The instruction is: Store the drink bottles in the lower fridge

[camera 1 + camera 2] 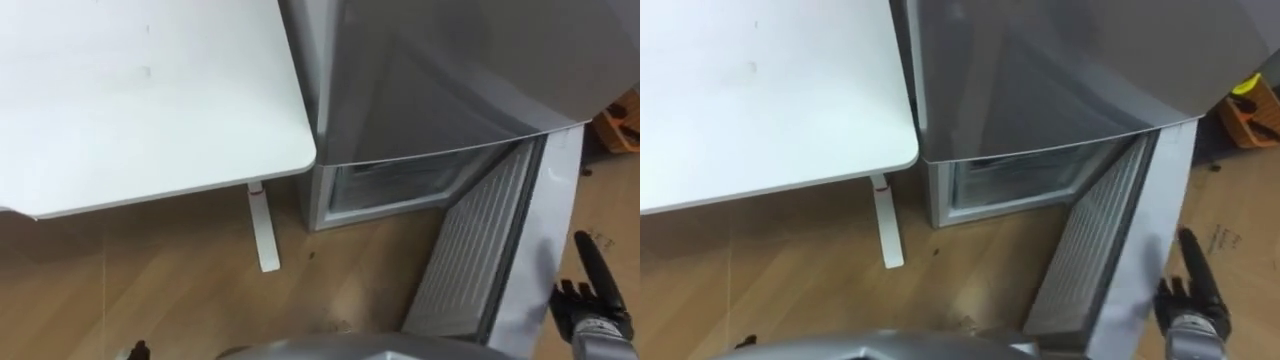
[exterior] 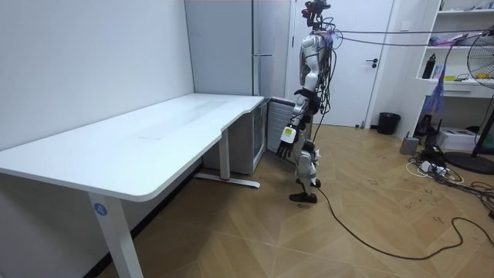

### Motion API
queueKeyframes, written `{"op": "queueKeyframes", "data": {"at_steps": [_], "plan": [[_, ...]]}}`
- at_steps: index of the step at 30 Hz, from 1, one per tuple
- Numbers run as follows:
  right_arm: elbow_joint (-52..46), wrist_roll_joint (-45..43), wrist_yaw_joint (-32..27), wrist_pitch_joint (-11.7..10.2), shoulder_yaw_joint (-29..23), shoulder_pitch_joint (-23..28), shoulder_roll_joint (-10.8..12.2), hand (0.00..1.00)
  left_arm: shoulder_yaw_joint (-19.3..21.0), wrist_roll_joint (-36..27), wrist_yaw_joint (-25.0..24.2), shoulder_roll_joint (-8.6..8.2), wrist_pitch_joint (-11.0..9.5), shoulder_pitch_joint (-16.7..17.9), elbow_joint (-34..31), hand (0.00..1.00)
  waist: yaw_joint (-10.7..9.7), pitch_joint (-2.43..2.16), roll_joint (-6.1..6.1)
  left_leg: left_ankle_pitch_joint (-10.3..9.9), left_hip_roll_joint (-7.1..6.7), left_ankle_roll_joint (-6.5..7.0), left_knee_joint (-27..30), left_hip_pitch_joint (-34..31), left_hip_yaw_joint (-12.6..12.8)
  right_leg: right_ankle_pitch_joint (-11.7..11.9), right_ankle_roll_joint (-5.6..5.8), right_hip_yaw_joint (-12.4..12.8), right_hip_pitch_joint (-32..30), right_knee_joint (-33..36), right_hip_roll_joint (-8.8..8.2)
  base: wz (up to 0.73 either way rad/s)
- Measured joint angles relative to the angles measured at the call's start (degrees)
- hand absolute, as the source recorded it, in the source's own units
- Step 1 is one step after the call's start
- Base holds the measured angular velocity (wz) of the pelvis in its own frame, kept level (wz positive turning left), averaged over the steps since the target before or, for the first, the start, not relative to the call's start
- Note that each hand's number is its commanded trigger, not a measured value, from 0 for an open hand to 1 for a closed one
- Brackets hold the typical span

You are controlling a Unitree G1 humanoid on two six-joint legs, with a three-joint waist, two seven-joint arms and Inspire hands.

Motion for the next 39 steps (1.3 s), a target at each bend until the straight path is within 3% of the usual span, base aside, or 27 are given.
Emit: {"op": "queueKeyframes", "data": {"at_steps": [6, 12, 16, 20, 22, 30, 39], "plan": [[-5.45, 0.06, 11.13, 0.83, 8.06, 1.03, 0.02, 0.00, -1.85, 0.10, -0.16, -0.56, -0.11, 0.09, 0.01, 0.00, 1.80, -0.27, 1.05, -0.01, 0.01, -0.02, 0.17, 0.05, -0.09, 0.08, -0.02, -0.20, 0.36, 0.09, 0.00, 0.01], [-8.22, -0.01, 22.25, 4.30, 10.46, -0.89, 0.05, 0.00, -2.90, 0.09, -0.15, -0.90, -0.14, 0.45, 0.01, 0.00, 2.76, -0.30, 1.01, -0.01, -0.03, -0.03, 0.58, 0.19, -0.95, 0.08, -0.02, -1.88, 1.25, -0.15, -0.17, 0.09], [-9.10, -0.90, 26.98, 5.26, 10.45, -1.05, 0.05, 0.00, -2.95, 0.04, -0.14, -0.99, -0.33, 0.48, 0.18, 0.00, 2.84, -0.08, 0.71, -0.05, -0.04, -0.08, 1.11, 0.04, -1.89, 0.08, -0.03, -3.02, 1.79, -0.27, -0.22, 0.13], [-8.70, -0.50, 29.03, 5.33, 11.01, -0.06, 0.01, 0.00, -4.42, -0.30, 0.75, -0.85, -0.44, -0.28, 1.38, 0.00, 2.98, -0.07, 0.74, -0.08, -0.06, -0.11, 1.18, 0.10, -2.23, 0.09, -0.05, -3.26, 2.20, -1.01, -0.17, 0.04], [-5.92, -0.37, 30.40, 6.43, 11.39, -0.16, -0.09, 0.00, -5.20, -0.40, 1.42, -0.79, -0.48, -1.13, 2.35, 0.00, 2.91, -0.10, 0.77, -0.08, -0.07, -0.11, 1.17, 0.01, -2.41, 0.10, -0.06, -3.49, 2.17, -0.99, -0.19, 0.04], [4.52, -0.37, 33.02, 7.29, 12.40, 0.10, -0.12, 0.00, -5.19, -1.86, 2.88, -0.70, -1.00, -1.19, 4.77, 0.00, 3.06, -0.46, 0.44, -0.06, -0.24, -0.10, 1.06, 0.07, -2.84, 0.16, -0.05, -3.97, 2.41, -0.92, -0.30, 0.02], [11.28, -0.83, 35.23, 8.43, 12.50, 0.24, -0.19, 0.00, -5.07, -3.21, 2.89, -0.65, -1.94, -1.80, 4.98, 0.00, 2.91, -0.16, 0.58, -0.08, -0.19, -0.11, 0.69, 1.07, -3.07, 0.28, -0.01, -5.49, 3.45, -0.99, -0.37, 0.01]]}}
